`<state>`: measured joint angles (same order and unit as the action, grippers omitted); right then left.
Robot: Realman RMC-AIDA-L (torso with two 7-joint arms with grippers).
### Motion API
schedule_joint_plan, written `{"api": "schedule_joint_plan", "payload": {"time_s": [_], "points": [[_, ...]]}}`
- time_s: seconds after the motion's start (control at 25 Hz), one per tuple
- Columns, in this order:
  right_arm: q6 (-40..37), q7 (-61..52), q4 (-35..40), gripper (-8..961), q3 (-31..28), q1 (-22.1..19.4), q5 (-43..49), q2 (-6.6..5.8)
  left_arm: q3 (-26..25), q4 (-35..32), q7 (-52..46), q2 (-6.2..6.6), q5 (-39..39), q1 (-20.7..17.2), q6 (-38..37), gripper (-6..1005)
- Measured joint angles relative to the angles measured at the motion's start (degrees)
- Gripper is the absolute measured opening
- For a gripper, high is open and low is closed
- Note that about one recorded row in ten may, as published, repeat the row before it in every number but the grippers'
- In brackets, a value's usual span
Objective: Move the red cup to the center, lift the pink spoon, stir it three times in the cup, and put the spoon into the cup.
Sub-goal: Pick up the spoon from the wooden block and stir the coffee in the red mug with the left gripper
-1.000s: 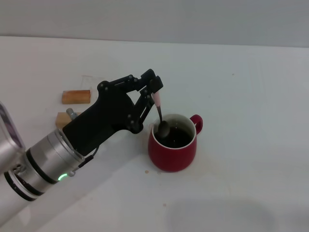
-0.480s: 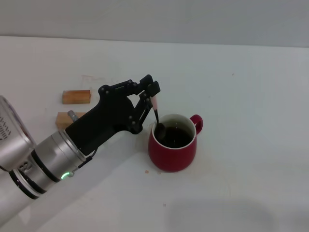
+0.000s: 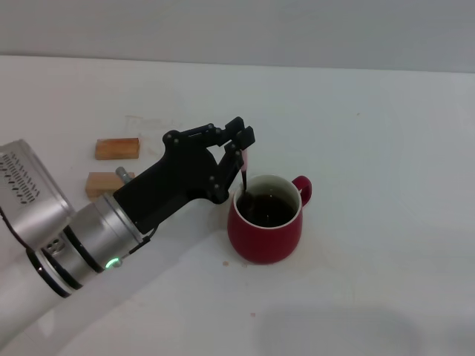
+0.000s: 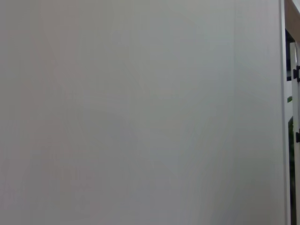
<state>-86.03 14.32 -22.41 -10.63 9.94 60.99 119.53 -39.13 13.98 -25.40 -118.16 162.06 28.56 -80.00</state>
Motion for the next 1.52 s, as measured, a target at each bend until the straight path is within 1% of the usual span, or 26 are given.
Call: {"api": "schedule_joint_plan", "payload": {"time_s": [0.36,0.52,0.8,0.96,1.32,1.52], "points": [[0.1,0.0,0.0,0,0.0,0.0,0.0,0.00,2.1,0.8,-0.1,-0.29,0.0,0.8,1.0,133],[0.3,0.0,0.0,0,0.0,0.2,0.0,0.00,3.8,2.9,-0.1,-0.33,0.0,1.0,1.6,133],[0.4,0.0,0.1,-1,0.0,0.2,0.0,0.00,6.0,4.6,-0.3,-0.49,0.0,1.5,3.1,132],[0.5,0.0,0.2,-1,0.0,0.2,0.0,0.00,5.7,5.1,-0.2,-0.19,-0.1,0.2,3.1,133],[1.3,0.3,0.1,0,0.3,0.6,0.0,0.00,4.2,5.2,-0.9,0.16,-0.4,-4.3,0.9,133],[1.3,0.3,0.1,1,0.9,0.9,0.0,0.00,2.4,4.7,-0.9,0.22,-0.4,-5.0,0.9,132]]}}
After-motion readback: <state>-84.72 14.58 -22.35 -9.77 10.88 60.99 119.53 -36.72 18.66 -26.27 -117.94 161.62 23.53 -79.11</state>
